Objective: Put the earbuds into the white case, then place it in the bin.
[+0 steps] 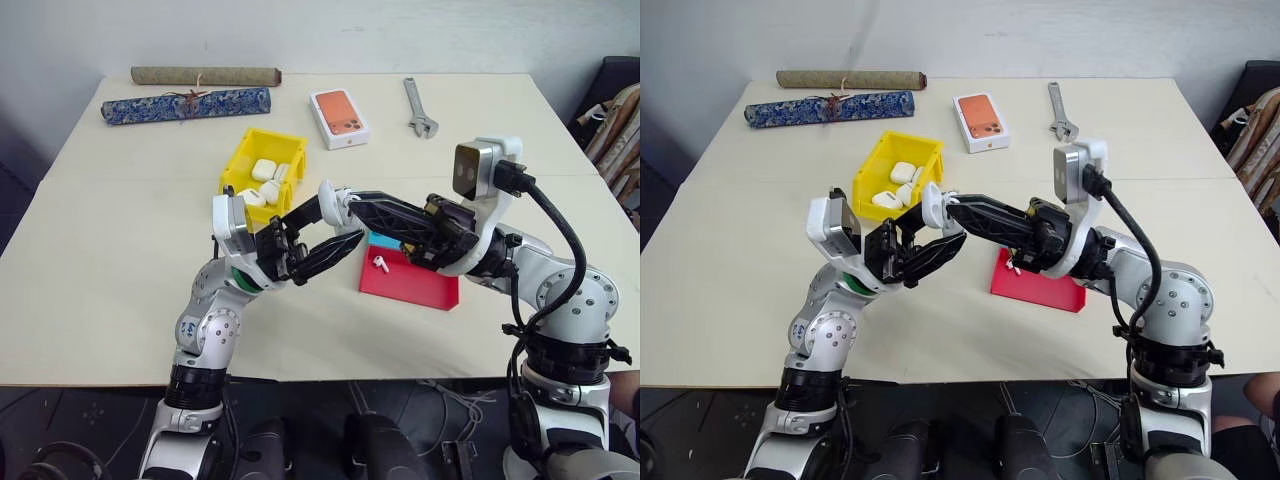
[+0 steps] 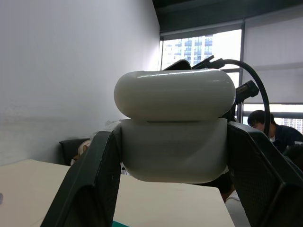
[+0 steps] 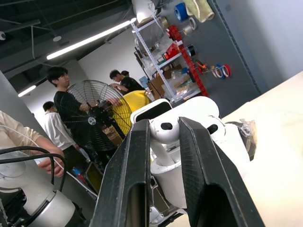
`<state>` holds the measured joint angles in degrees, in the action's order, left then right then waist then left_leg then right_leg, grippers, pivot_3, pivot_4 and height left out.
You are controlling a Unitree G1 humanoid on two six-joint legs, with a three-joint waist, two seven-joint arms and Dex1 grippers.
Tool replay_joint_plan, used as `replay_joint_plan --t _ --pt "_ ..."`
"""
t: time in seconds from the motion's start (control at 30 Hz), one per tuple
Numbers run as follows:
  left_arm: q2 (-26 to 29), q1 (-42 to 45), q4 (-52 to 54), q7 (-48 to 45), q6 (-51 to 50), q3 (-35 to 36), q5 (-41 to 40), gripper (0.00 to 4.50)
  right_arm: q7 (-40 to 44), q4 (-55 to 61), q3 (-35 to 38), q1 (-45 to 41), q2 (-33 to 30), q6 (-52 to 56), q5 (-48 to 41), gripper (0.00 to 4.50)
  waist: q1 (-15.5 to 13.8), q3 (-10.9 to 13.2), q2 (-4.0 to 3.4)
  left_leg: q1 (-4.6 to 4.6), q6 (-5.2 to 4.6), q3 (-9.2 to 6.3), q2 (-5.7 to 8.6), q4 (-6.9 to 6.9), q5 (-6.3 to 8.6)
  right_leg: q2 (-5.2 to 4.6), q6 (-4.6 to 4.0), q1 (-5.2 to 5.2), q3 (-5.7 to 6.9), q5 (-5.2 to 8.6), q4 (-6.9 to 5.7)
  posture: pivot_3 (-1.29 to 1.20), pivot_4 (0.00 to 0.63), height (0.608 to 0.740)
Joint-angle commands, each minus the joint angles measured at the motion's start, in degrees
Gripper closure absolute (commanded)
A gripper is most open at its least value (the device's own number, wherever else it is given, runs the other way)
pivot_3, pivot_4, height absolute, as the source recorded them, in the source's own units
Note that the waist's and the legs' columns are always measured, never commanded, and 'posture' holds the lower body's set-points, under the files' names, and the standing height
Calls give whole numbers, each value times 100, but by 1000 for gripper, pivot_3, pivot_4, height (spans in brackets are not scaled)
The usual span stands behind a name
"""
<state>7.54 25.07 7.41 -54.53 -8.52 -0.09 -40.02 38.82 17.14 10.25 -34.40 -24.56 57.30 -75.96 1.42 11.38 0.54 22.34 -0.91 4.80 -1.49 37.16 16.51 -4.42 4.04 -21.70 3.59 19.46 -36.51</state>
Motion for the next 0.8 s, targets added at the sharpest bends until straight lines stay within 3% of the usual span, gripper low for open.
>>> replay_joint_plan --t 0.03,0.23,0.37,0.5,0.53,0.63,0.7,0.8 --pt "-93 48 185 15 133 18 -68 1705 192 225 -195 202 -239 -50 325 3697 0 0 0 0 0 0 0 0 0 0 0 0 0 0 0 0 150 740" --pt "-66 9 209 -28 132 57 -89 1705 627 502 -211 387 -594 -171 358 1689 -5 0 1 0 -5 0 -1 0 3 0 0 0 0 0 10 0 150 740" --pt "21 -54 202 -64 106 140 -128 1705 823 564 148 531 -1140 189 -331 305 -15 1 2 1 -5 -1 0 1 3 0 0 1 1 0 10 0 150 740" --pt "265 -73 121 -143 76 122 68 1705 955 374 535 814 -1701 172 -302 305 -61 1 2 0 -23 -3 0 1 13 0 0 5 3 0 32 0 150 740" --pt "368 -48 65 -127 114 90 229 1705 906 321 590 820 -1753 31 -109 508 -67 1 2 0 -24 -3 0 1 14 0 0 6 3 0 34 0 150 740" --pt "907 -5 -136 -262 228 -240 998 1705 1156 370 455 832 -1936 -769 990 1313 -64 1 2 -3 -23 1 0 0 13 1 0 6 1 0 35 0 150 740" --pt "1406 56 -174 -8 -267 -566 1605 1705 1577 505 167 825 -2104 -1330 1731 2002 -77 1 1 -3 -23 2 1 -2 13 4 0 5 1 0 35 0 150 740" --pt "1604 165 -215 89 -189 -749 1980 1705 1813 675 -278 645 -2043 -1858 2371 3081 -91 1 1 -2 -22 2 -1 -6 12 3 0 4 0 0 38 0 150 740"
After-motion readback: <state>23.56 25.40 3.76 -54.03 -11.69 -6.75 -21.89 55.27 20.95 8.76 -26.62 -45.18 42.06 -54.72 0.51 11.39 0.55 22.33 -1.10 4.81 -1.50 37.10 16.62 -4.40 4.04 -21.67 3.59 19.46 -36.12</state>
